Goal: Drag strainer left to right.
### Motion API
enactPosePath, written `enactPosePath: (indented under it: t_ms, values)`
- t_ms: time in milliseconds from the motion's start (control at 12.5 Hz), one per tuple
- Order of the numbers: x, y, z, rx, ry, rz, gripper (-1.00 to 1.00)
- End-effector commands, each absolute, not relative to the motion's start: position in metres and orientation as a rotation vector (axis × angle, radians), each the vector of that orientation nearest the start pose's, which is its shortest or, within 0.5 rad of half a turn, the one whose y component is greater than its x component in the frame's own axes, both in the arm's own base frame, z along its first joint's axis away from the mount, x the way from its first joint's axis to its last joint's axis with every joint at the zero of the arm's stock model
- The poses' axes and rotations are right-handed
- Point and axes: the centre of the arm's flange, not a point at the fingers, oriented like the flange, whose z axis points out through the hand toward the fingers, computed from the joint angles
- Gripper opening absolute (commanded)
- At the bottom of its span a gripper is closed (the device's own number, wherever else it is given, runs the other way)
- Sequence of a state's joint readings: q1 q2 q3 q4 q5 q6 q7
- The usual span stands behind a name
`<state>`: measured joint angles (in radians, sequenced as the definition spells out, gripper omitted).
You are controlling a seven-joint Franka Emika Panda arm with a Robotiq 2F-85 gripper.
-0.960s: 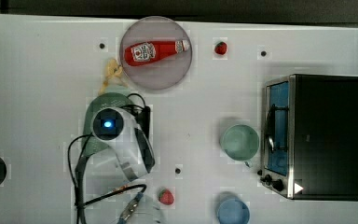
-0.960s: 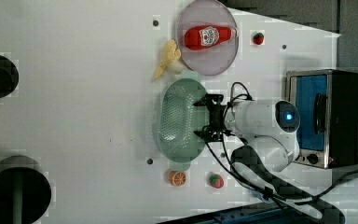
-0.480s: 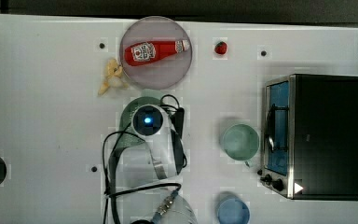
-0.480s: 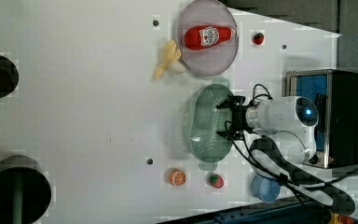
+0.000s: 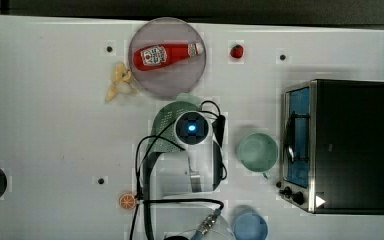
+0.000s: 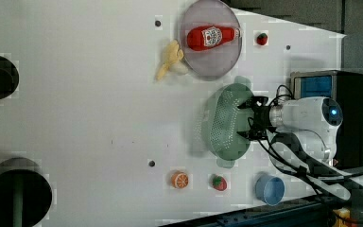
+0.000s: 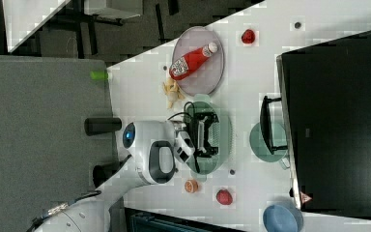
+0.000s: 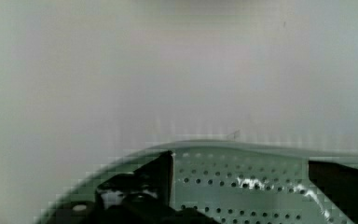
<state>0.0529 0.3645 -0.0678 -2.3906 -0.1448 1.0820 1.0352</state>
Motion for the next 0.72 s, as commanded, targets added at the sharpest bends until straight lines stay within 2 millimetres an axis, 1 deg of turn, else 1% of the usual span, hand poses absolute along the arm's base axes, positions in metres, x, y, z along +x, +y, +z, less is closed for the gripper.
enactPosePath:
  t_ms: [80,240,480,560,640,720]
  values:
    - [0.489,-0.034,0.162,-2.297,2.34,-0.046,1.0]
    - [0.488,-0.053,0.163,-2.313,2.337,-0.054,1.0]
    - [0.485,-0.077,0.165,-2.304,2.36,-0.068,1.0]
    - [0.485,-0.081,0.165,-2.301,2.365,-0.071,1.0]
    - [0.488,-0.08,0.168,-2.316,2.337,-0.085,1.0]
    - [0.491,-0.074,0.173,-2.377,2.258,-0.089,1.0]
